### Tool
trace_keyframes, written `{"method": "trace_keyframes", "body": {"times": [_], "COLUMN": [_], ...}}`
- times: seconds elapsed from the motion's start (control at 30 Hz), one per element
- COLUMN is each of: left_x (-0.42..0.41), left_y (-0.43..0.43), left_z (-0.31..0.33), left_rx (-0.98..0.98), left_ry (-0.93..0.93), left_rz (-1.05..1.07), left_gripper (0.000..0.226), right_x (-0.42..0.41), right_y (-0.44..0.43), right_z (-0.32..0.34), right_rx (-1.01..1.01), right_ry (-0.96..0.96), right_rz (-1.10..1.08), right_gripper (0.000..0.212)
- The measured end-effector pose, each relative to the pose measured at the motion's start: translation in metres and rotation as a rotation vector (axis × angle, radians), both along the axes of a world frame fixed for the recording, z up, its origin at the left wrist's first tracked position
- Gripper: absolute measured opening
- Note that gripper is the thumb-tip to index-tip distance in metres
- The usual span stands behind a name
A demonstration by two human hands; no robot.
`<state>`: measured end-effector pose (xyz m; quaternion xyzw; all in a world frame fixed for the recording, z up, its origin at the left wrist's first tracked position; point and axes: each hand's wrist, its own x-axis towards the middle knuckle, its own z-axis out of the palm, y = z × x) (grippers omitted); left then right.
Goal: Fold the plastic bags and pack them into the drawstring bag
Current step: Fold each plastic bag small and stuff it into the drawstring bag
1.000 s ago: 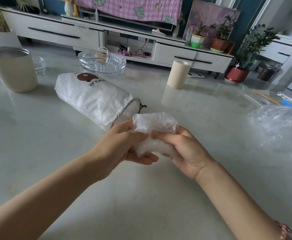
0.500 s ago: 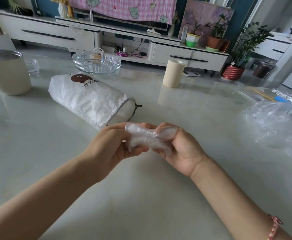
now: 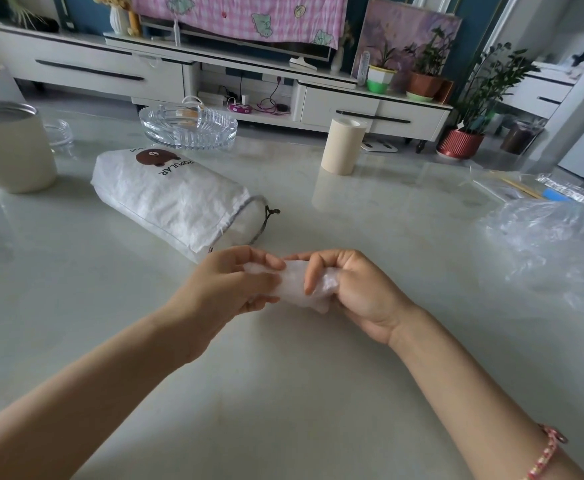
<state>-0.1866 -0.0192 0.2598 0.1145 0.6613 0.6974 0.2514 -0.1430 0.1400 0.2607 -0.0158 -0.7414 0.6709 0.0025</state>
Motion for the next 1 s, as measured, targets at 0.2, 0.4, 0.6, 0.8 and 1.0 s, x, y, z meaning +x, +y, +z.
{"method": "trace_keyframes", "body": {"times": [0.2, 0.4, 0.6, 0.8, 1.0], "left_x": [0.0, -0.004, 0.0, -0.003, 0.002], "left_y": [0.0, -0.002, 0.002, 0.004, 0.002], "left_z": [-0.001, 0.0, -0.004, -0.009, -0.005], "left_rx": [-0.062, -0.05, 0.043, -0.059, -0.022], "left_ry": [0.082, 0.114, 0.16, 0.379, 0.31], "left_rz": [0.034, -0.002, 0.079, 0.02, -0.064], "left_gripper": [0.031, 0.037, 0.021, 0.024, 0.033], "right_x": [0.002, 0.003, 0.003, 0.005, 0.022], "right_y": [0.01, 0.015, 0.031, 0.022, -0.002], "right_z": [0.003, 0.006, 0.015, 0.023, 0.012], "right_rx": [0.048, -0.011, 0.127, 0.257, 0.507], "right_ry": [0.046, 0.018, 0.066, 0.08, 0.029], "right_rz": [0.116, 0.097, -0.121, -0.003, -0.052], "right_gripper": [0.058, 0.03, 0.051, 0.03, 0.013]}}
